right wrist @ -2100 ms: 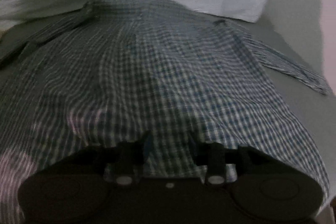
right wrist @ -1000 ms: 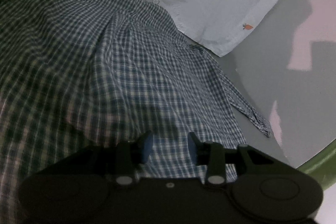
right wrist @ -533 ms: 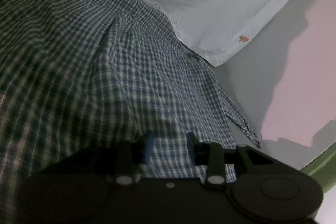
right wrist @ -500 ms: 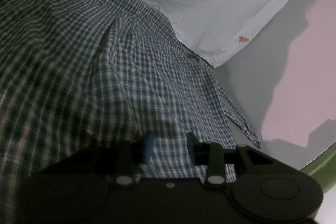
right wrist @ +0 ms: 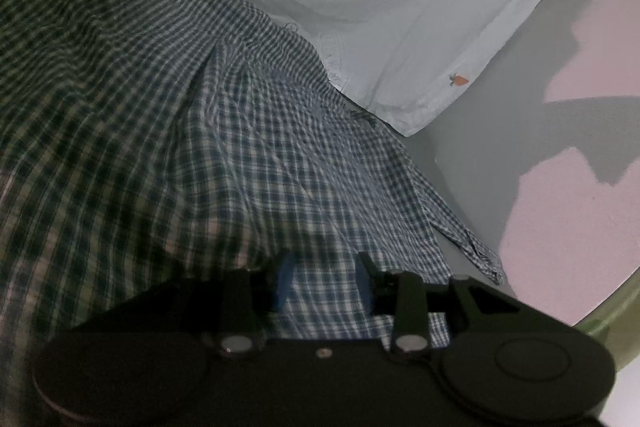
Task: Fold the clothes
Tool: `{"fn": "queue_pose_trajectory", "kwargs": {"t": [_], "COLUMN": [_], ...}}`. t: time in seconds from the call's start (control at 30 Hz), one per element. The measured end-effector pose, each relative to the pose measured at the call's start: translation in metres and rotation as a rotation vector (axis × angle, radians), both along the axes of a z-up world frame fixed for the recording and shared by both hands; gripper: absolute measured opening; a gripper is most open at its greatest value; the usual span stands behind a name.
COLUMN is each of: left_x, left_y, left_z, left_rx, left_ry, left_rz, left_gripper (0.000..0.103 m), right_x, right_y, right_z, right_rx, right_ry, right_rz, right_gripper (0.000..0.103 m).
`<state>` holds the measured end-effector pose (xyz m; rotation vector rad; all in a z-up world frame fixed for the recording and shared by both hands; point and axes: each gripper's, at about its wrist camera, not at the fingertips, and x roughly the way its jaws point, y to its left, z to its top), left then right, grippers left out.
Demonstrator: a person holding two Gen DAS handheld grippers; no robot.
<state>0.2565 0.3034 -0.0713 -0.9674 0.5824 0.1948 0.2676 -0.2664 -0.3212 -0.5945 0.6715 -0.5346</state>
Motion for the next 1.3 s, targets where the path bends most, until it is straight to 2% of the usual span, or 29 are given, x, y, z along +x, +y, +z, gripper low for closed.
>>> {"fn": "queue_pose_trajectory", "kwargs": {"t": [0.1,0.2,0.23,0.3,0.4,0.43,0.47,0.5,0.53,0.57,0.6,0.63,0.67,0.7,0.73,0.77,0.97,1.03,1.07,1.13,1.2,1.27,1.3], "left_x": [0.002,0.004,0.004,0.004,0.003,0.003,0.004,0.005,0.007,0.008,0.010,0.011,0.013,0.012,0.009,0.007,-0.037,-0.041,-0.040,-0.033,-0.034,-0.038,-0.040], "left_y": [0.018,0.033,0.034,0.028,0.012,0.006,0.002,-0.002,-0.006,-0.009,-0.012,-0.015,-0.017,-0.017,-0.016,-0.014,0.007,0.012,0.013,0.015,0.012,0.004,-0.004], "left_z": [-0.047,-0.111,-0.127,-0.146,-0.146,-0.145,-0.144,-0.145,-0.148,-0.152,-0.157,-0.164,-0.170,-0.172,-0.172,-0.171,-0.107,-0.096,-0.098,-0.117,-0.138,-0.144,-0.144], "left_rx": [-0.136,-0.274,-0.268,-0.189,-0.006,0.049,0.087,0.112,0.132,0.152,0.173,0.195,0.216,0.206,0.181,0.155,-0.094,-0.069,-0.036,0.021,0.056,0.102,0.133], "left_ry": [0.226,0.377,0.422,0.485,0.458,0.440,0.419,0.398,0.376,0.372,0.375,0.395,0.423,0.426,0.417,0.408,0.195,0.225,0.273,0.434,0.522,0.541,0.533], "left_rz": [0.081,0.112,0.114,0.100,0.029,-0.001,-0.036,-0.072,-0.107,-0.124,-0.132,-0.128,-0.118,-0.102,-0.083,-0.065,0.014,0.040,0.055,0.078,0.074,0.053,0.036], "left_gripper": [0.004,0.005,0.008,0.009,0.023,0.033,0.046,0.054,0.067,0.069,0.069,0.063,0.036,0.018,0.009,0.006,0.006,0.006,0.007,0.010,0.012,0.029,0.032], "right_x": [0.000,0.000,0.000,0.000,0.000,0.000,0.001,0.001,0.001,0.002,0.001,0.001,0.000,0.000,0.001,0.001,0.001,0.001,0.001,0.001,0.002,0.003,0.003], "right_y": [0.001,0.001,0.001,0.001,-0.001,-0.001,-0.002,-0.001,-0.001,0.000,0.001,0.003,0.004,0.005,0.005,0.006,0.006,0.007,0.008,0.009,0.009,0.009,0.008], "right_z": [-0.001,-0.003,-0.003,-0.004,-0.004,-0.004,-0.004,-0.004,-0.004,-0.004,-0.004,-0.004,-0.003,-0.004,-0.004,-0.004,-0.004,-0.004,-0.004,-0.004,-0.004,-0.003,-0.001], "right_rx": [0.001,0.002,0.002,0.003,0.002,0.001,0.000,-0.002,-0.003,-0.004,-0.005,-0.006,-0.008,-0.008,-0.009,-0.010,-0.016,-0.017,-0.018,-0.018,-0.016,-0.012,-0.005], "right_ry": [-0.005,-0.010,-0.011,-0.014,-0.015,-0.016,-0.017,-0.017,-0.018,-0.019,-0.019,-0.020,-0.019,-0.018,-0.017,-0.016,-0.013,-0.014,-0.014,-0.012,-0.011,-0.006,0.001], "right_rz": [0.005,0.010,0.011,0.015,0.023,0.024,0.026,0.026,0.026,0.025,0.025,0.024,0.025,0.026,0.028,0.029,0.041,0.041,0.041,0.039,0.038,0.037,0.038], "right_gripper": [0.033,0.032,0.032,0.031,0.031,0.031,0.031,0.031,0.031,0.031,0.031,0.031,0.030,0.030,0.029,0.028,0.028,0.027,0.027,0.027,0.027,0.028,0.028]}}
